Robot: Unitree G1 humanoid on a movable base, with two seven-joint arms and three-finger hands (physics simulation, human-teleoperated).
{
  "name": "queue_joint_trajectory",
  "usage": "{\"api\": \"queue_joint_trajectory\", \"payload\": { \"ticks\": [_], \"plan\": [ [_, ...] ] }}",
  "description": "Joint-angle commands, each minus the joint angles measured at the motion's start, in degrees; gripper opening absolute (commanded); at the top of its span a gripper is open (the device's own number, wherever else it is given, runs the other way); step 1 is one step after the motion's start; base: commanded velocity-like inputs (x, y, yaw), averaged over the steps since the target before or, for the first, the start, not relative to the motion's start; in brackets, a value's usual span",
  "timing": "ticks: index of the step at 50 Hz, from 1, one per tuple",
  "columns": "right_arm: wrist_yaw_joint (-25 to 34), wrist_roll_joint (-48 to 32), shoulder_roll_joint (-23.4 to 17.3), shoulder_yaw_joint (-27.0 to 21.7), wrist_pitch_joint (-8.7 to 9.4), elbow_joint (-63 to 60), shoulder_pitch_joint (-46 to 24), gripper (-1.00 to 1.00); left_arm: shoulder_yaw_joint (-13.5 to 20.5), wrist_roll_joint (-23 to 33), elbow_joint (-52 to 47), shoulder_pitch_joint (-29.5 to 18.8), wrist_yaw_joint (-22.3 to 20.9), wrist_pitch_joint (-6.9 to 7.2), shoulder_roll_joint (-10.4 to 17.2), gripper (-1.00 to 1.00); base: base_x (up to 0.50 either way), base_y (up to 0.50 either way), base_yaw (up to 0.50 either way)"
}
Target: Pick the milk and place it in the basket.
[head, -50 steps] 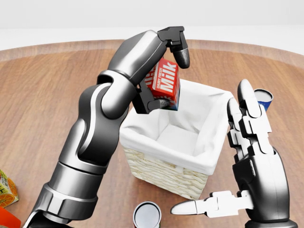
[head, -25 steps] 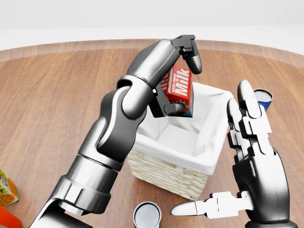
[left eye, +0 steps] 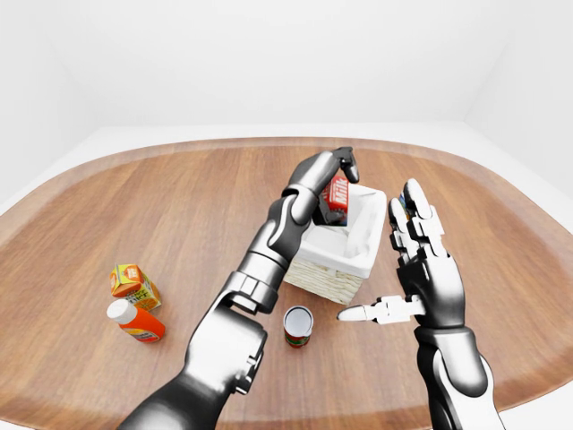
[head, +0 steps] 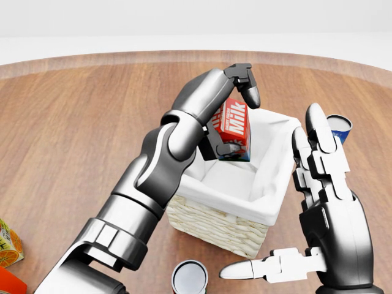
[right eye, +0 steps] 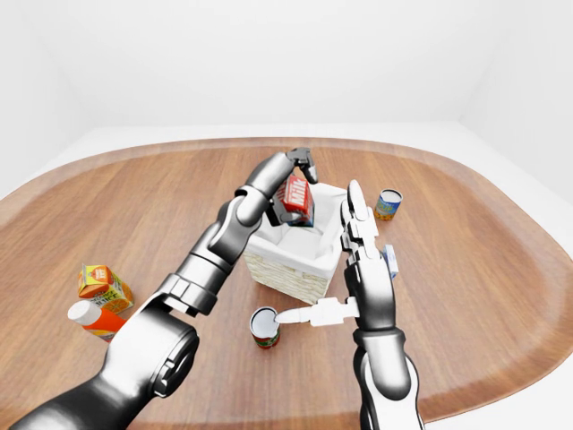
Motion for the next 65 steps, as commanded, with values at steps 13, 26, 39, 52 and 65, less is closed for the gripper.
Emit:
{"api": "queue_joint_trajectory", "payload": {
  "ticks": [13,26,39,52,65],
  "plan": [
    [-0.03,-0.04,-0.03,0.02,0.02,-0.01,-0.08,1.0,1.26,-2.18,7.86,-2.21,7.21,-3.64,0.08,-1.0,0.0,0.0,0.0],
    [0.08,-0.01,-0.02,-0.04,-0.03,-0.03,-0.03,1.0,1.05,-1.79,10.97,-2.12,10.16,-3.64,-0.18,-1.0,0.0,0.0,0.0],
    [0.14,0.01,0.0,-0.06,-0.06,-0.18,0.08,1.0,0.9,-0.63,13.77,-1.84,11.73,-3.64,-0.58,-1.0,0.0,0.0,0.0],
    [0.14,-0.02,0.0,-0.01,-0.03,-0.37,0.18,1.0,0.81,-0.55,14.96,-1.69,12.73,-3.64,-0.74,-1.0,0.0,0.0,0.0],
    [0.17,0.03,-0.01,-0.1,0.05,-0.3,0.02,1.0,0.88,-0.42,15.54,-1.73,12.84,-3.64,-0.83,-1.0,0.0,0.0,0.0]
  ]
}}
